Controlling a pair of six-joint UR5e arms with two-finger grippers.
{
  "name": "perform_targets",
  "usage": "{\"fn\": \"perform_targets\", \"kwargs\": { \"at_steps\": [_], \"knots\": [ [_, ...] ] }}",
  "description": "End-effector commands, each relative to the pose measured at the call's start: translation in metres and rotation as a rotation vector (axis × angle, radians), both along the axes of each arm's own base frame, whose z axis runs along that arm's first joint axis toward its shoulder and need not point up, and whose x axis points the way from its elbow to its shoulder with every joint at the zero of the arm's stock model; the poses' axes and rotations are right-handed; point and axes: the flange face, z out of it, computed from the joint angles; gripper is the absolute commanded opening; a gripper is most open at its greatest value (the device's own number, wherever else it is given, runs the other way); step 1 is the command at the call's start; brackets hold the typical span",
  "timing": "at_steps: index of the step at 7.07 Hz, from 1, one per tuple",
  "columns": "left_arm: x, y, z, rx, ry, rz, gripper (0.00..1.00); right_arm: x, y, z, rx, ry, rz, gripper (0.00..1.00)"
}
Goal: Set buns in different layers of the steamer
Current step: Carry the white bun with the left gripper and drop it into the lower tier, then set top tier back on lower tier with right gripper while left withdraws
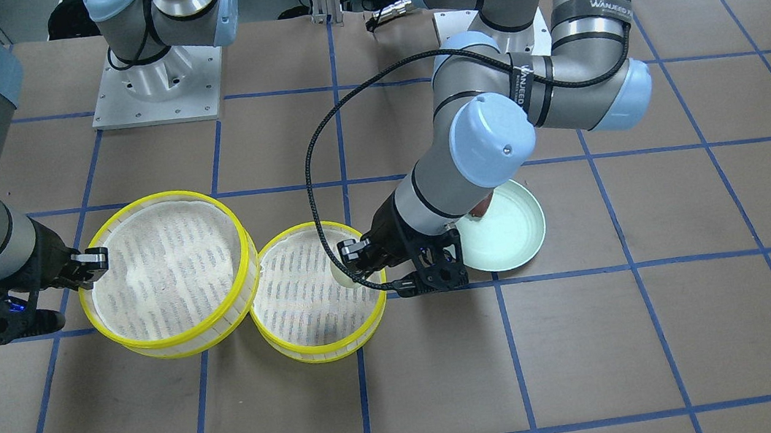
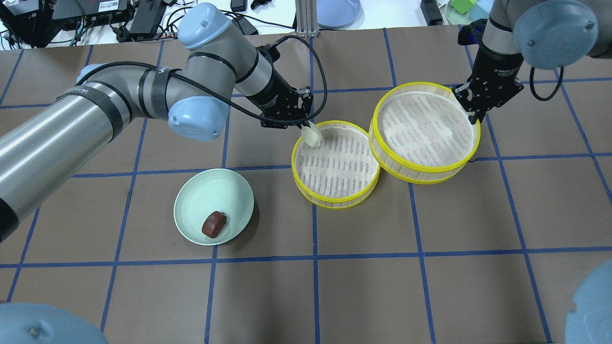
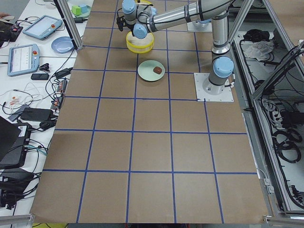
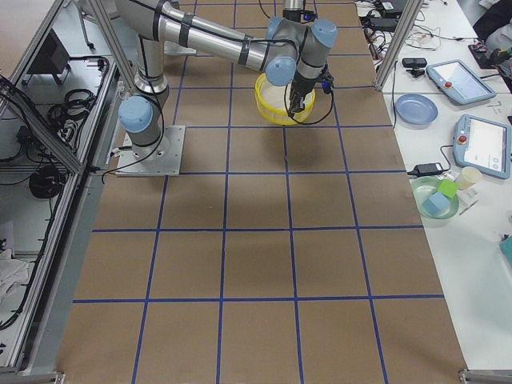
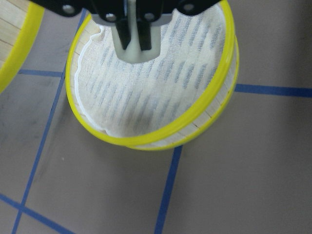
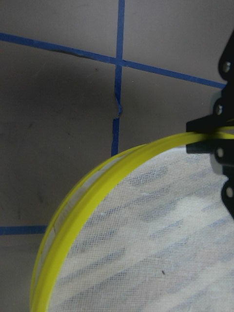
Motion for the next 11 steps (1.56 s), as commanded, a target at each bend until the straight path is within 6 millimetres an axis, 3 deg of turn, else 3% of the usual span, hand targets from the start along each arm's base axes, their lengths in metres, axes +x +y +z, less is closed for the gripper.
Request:
{"fn": "perform_targets", "kwargs": {
  "at_steps": [1,2,3,5,6,7,8,9,11],
  "knots": [
    [-0.020,0.010,-0.033,0.019,0.012,-0.025,0.26,0.001,0.000,0.000,0.001,0.001,-0.004,0.00],
    [-0.021,0.010,-0.028,0.009,0.016,-0.019,0.85,0.003,0.000,-0.001,0.000,0.000,-0.005,0.00],
    [-0.020,0.010,-0.026,0.007,0.014,-0.018,1.00,0.004,0.001,0.000,-0.001,-0.002,-0.011,0.00],
    [-0.019,0.009,-0.008,-0.028,0.010,-0.019,1.00,0.018,0.004,-0.001,-0.004,0.005,-0.055,0.00],
    [-0.008,0.010,-0.005,-0.048,-0.089,-0.023,1.00,0.044,0.006,-0.002,-0.009,0.014,-0.076,0.00],
    [0.011,0.012,-0.009,-0.038,-0.230,-0.077,1.00,0.086,0.011,-0.007,-0.011,0.031,-0.111,0.00],
    [0.043,0.012,-0.006,-0.007,-0.336,-0.147,1.00,0.123,0.018,-0.009,-0.023,0.032,-0.110,0.00],
    [0.067,0.015,-0.001,0.019,-0.361,-0.181,1.00,0.157,0.023,-0.018,-0.011,-0.009,-0.146,0.00],
    [0.130,0.018,-0.001,0.122,-0.465,-0.274,1.00,0.190,0.024,-0.034,-0.025,-0.004,-0.153,0.00]
  ]
}}
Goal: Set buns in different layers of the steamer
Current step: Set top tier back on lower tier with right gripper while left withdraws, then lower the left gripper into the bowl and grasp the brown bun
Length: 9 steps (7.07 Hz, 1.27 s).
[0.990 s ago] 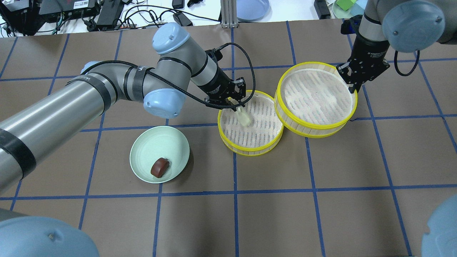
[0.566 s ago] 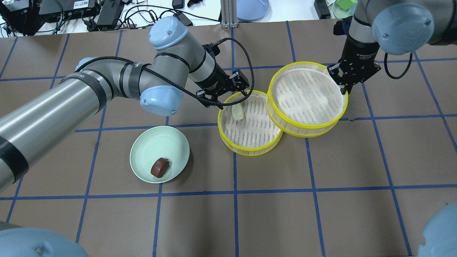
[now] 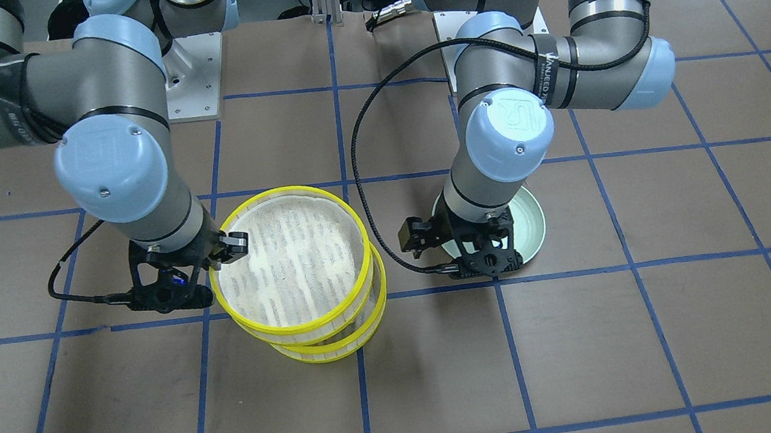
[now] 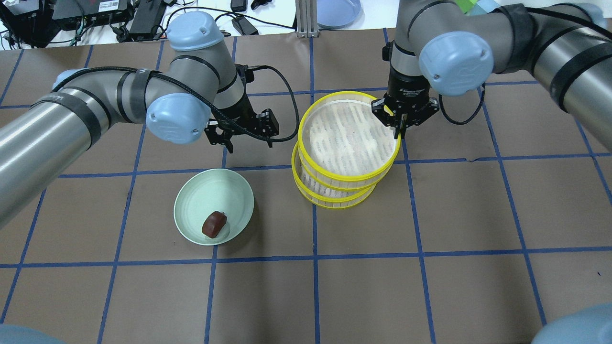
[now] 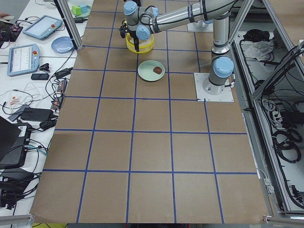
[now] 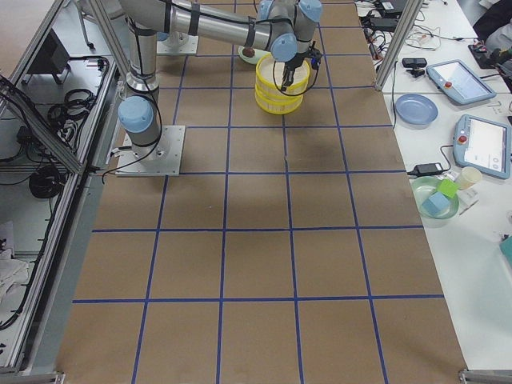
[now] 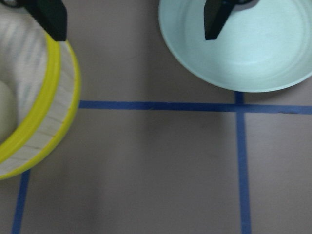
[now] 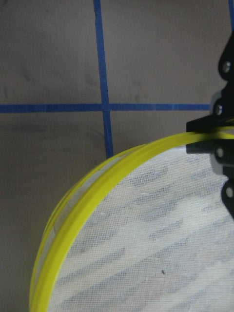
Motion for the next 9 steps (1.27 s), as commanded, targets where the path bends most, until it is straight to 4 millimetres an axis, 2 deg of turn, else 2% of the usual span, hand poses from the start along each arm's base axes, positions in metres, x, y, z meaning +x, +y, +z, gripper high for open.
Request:
{"fn": "perform_targets", "kwargs": {
  "at_steps": [1,2,4,6,7,9],
  "knots": [
    [0.047,0.010,0.000,0.120,-0.090,-0.111,1.00,0.023,0.001,-0.013,-0.004,0.004,-0.007,0.00],
    [0.048,0.020,-0.002,0.140,-0.086,-0.139,1.00,0.021,0.002,-0.020,-0.005,0.019,-0.003,0.00],
    [0.050,0.062,-0.048,0.258,-0.065,-0.198,1.00,0.020,0.000,-0.022,-0.016,0.031,0.000,0.00],
    [0.051,0.077,-0.067,0.314,-0.068,-0.202,1.00,0.018,-0.002,-0.033,-0.012,0.054,0.004,0.00],
    [0.052,0.081,-0.082,0.351,-0.069,-0.199,1.00,0.018,-0.001,-0.035,-0.008,0.057,0.004,0.00],
    [0.053,0.083,-0.094,0.379,-0.083,-0.202,1.00,0.018,0.000,-0.037,-0.006,0.057,0.004,0.00]
  ]
}}
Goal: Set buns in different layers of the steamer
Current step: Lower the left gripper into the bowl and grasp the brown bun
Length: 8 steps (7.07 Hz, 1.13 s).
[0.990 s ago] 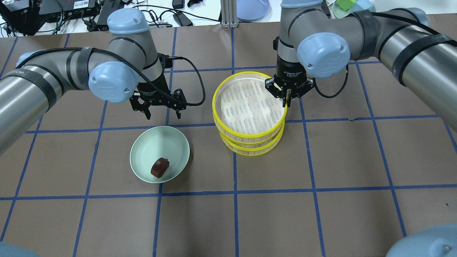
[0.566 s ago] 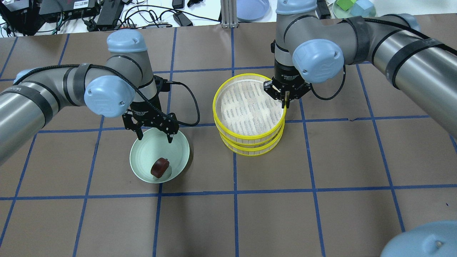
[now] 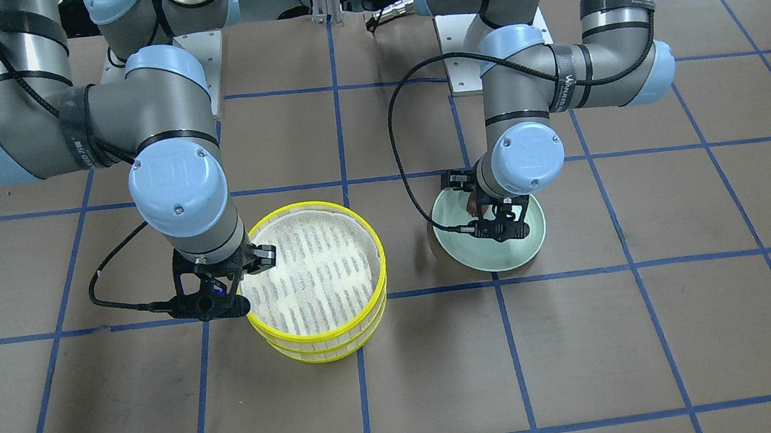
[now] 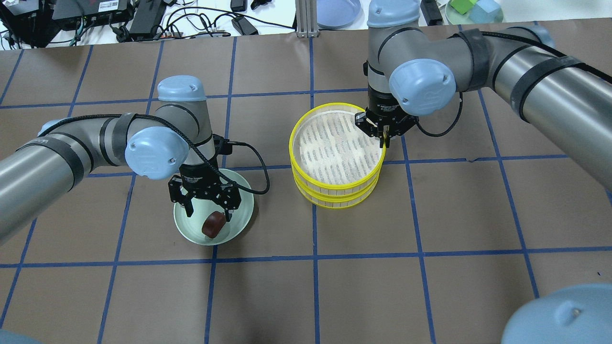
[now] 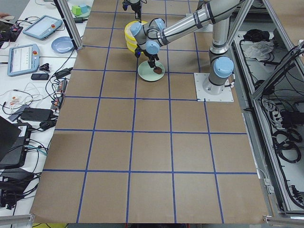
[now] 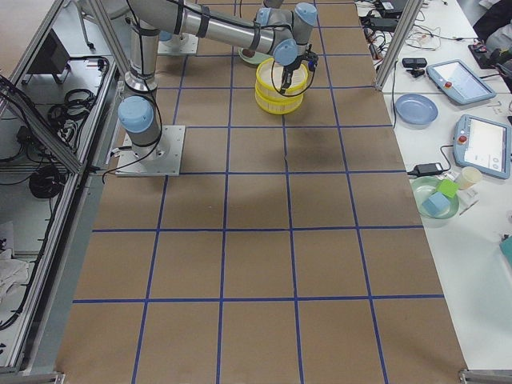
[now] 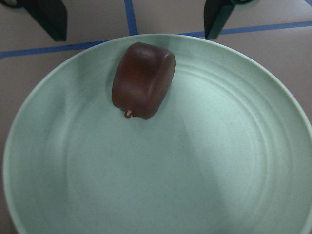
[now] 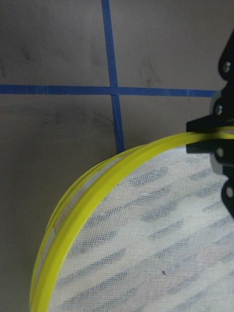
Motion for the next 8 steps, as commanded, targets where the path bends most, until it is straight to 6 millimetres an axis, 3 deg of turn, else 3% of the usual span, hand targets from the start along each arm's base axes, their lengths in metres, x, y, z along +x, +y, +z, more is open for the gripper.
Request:
{"fn": "perform_targets", "kwargs": {
  "at_steps": [1,4,5,6,7,8],
  "knots": [
    [0.005,0.001,-0.015,0.029,-0.044,-0.016,1.00,0.000,0.001,-0.003,0.006,0.002,-0.001,0.00],
    [0.004,-0.001,-0.024,0.034,-0.039,-0.008,0.97,-0.001,0.004,-0.007,0.016,0.002,-0.002,0.00],
    [0.002,0.000,-0.027,0.040,-0.040,-0.010,0.67,-0.001,0.004,-0.007,0.018,0.004,-0.001,0.12],
    [0.001,0.000,-0.029,0.044,-0.039,0.000,0.52,-0.001,0.004,-0.007,0.018,0.003,0.000,0.71],
    [0.000,0.000,-0.030,0.044,-0.037,0.001,0.22,-0.001,0.005,-0.002,0.008,0.000,0.000,1.00],
    [0.000,-0.005,-0.027,0.029,-0.035,0.002,0.00,-0.001,0.003,0.006,-0.009,-0.006,0.007,1.00]
  ]
}}
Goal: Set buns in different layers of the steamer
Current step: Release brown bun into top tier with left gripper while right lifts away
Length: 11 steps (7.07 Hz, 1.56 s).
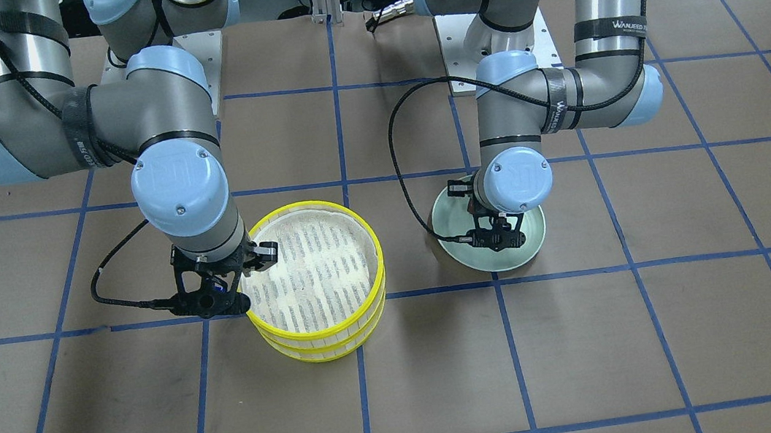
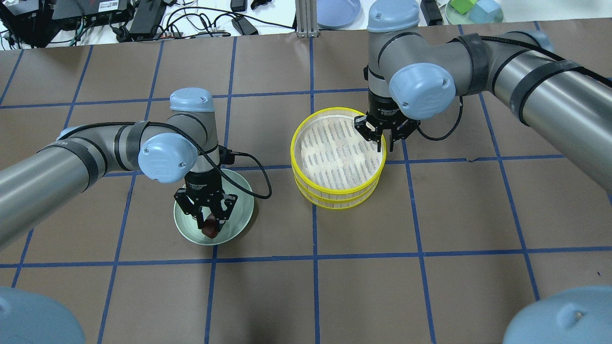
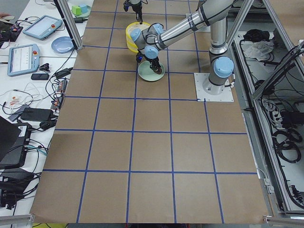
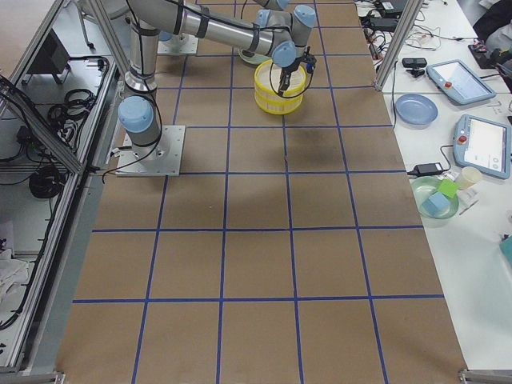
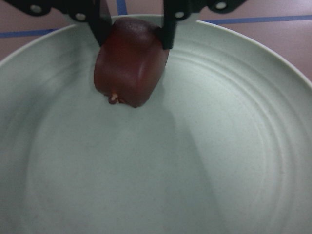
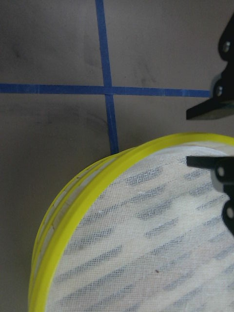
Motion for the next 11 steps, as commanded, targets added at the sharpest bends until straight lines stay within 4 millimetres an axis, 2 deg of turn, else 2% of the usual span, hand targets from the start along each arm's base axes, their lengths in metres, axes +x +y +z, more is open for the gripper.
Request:
{"fn": "perform_targets", "kwargs": {
  "at_steps": [1,3,4,6,7,8,9,10,11],
  "knots": [
    [-0.001,-0.013,0.013,-0.044,-0.013,0.041,0.00,-0.007,-0.010,0.031,-0.101,-0.019,0.024,1.00],
    [-0.009,-0.032,0.051,-0.136,-0.008,0.058,0.00,-0.017,-0.009,0.090,-0.186,-0.047,0.038,1.00],
    [-0.012,-0.046,0.082,-0.202,0.015,0.074,0.00,-0.018,-0.003,0.116,-0.184,-0.049,0.038,1.00],
    [-0.019,-0.068,0.135,-0.316,0.054,0.123,0.00,-0.025,0.018,0.182,-0.201,-0.055,0.033,1.00],
    [-0.027,-0.073,0.166,-0.372,0.108,0.165,0.00,-0.027,0.032,0.205,-0.196,-0.068,0.032,1.00],
    [-0.039,-0.075,0.193,-0.413,0.183,0.283,0.00,-0.026,0.040,0.211,-0.181,-0.086,0.030,1.00],
    [-0.057,-0.075,0.195,-0.397,0.242,0.365,0.00,-0.027,0.050,0.220,-0.176,-0.084,0.029,1.00],
    [-0.087,-0.075,0.197,-0.400,0.333,0.438,0.00,-0.028,0.061,0.226,-0.184,-0.082,0.032,1.00],
    [-0.116,-0.078,0.193,-0.435,0.390,0.504,0.00,-0.028,0.063,0.225,-0.171,-0.084,0.031,1.00]
  ]
}}
